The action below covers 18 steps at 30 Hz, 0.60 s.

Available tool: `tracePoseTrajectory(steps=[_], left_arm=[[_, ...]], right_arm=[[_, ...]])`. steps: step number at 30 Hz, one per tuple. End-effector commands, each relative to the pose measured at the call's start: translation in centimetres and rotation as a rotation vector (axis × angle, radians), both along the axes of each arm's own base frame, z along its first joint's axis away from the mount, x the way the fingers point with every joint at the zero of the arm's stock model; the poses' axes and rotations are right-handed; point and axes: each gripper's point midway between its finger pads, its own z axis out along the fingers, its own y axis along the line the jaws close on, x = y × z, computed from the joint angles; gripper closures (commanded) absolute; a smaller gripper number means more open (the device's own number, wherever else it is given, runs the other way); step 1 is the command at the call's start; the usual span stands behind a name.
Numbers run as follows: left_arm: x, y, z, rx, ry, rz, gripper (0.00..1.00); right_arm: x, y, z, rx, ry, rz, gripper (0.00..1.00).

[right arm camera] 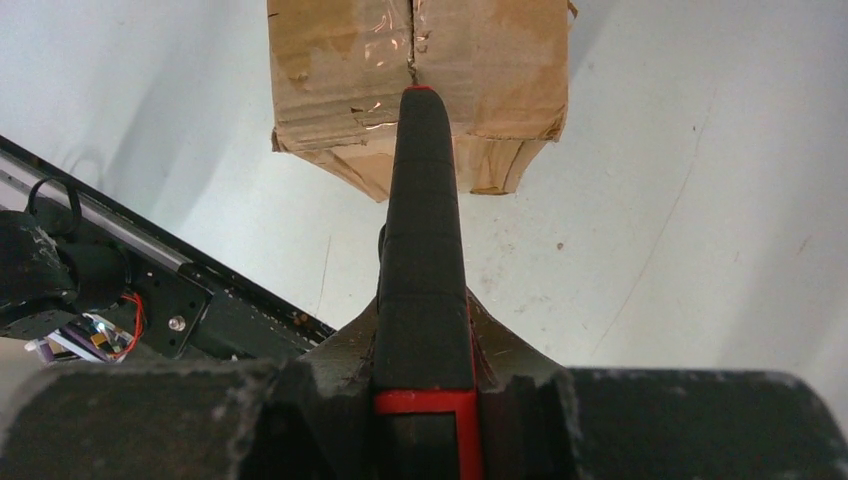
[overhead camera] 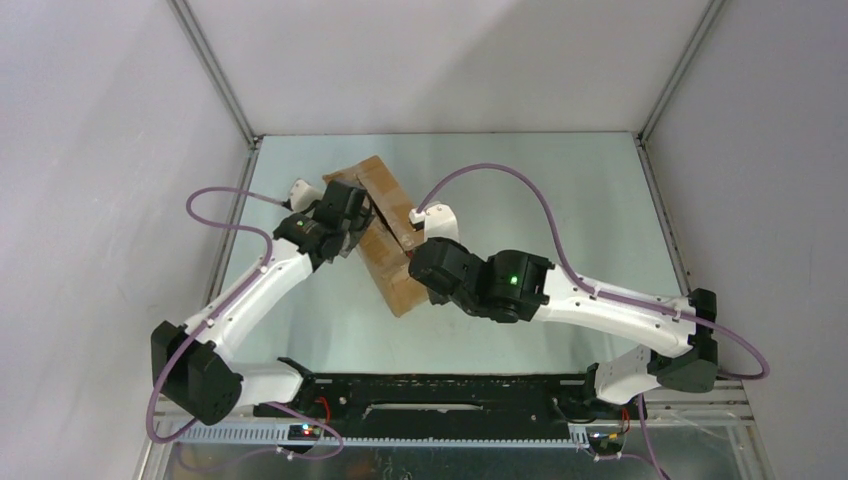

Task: Unpack the express box
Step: Cut the express box at the center of the board.

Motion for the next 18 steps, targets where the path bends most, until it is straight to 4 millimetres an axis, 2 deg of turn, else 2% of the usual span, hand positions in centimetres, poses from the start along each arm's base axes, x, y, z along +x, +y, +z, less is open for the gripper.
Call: tracePoseTrajectory(steps=[1, 10, 12, 15, 18], left_arm=[[-2.8, 1.8, -4.6, 0.114, 0.175, -0.003, 0.36], [-2.8, 1.6, -4.6, 0.107, 0.175, -0.013, 0.36], [-2.8, 1.5, -4.6, 0.111, 0.177, -0.018, 0.36], [-2.9, 1.6, -4.5, 0.116, 0.174, -0.026, 0.36], [-2.7, 1.1, -3.5, 0.113, 0.154, -0.067, 0.34]], right_arm=[[-2.3, -1.3, -8.7, -0.227, 0.202, 0.063, 1.0], [-2.3, -0.9, -11.7, -0.253, 0.244, 0.06, 1.0], [-2.2, -1.0, -11.7, -0.249, 0.237, 0.051, 1.0], [-1.5, -1.1, -9.3, -0.199, 0.188, 0.029, 1.0], [-0.1, -1.8, -4.6, -0.112, 0.091, -0.02, 1.0]])
